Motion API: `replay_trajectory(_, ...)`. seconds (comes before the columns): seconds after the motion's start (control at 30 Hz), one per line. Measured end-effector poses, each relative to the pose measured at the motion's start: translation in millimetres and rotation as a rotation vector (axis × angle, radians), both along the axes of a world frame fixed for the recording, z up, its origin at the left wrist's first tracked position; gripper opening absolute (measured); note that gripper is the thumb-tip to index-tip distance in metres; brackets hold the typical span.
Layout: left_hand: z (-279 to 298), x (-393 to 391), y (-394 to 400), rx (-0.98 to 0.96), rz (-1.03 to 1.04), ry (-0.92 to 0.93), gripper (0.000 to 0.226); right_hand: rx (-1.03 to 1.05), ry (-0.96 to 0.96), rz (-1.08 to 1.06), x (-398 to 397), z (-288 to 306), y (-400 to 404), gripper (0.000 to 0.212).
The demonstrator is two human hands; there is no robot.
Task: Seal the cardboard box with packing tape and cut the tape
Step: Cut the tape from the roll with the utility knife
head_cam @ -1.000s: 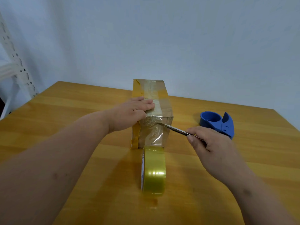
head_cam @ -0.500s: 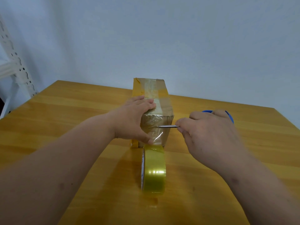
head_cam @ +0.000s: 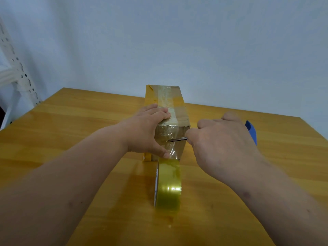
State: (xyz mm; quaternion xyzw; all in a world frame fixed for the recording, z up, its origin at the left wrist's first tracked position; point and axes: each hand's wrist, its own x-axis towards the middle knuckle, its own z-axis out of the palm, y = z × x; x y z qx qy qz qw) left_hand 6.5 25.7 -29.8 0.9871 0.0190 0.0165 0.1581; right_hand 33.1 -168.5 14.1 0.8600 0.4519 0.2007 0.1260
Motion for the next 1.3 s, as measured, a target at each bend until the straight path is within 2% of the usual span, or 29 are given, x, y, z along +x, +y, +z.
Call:
replay_trajectory(0.1,0,0,0,0.011,0.001,0.000,0.123,0.013,0.040,0.004,-4,6,-1,0.019)
replay_trajectory(0.47,0,0,0,0.004,0.013,0.021,0.122,-0.017,-0.016,-0.054,-5,9,-2,0.017)
replay_trajectory(0.8,1,0,-1,0.013,0.010,0.020,0.123,-0.026,0.017,-0.013,-2,6,0,0.020)
replay_trajectory(1.3,1,-1,0,0.006,0.012,0.024,0.122,-0.018,0.009,-0.115,12,-7,-18,0.019)
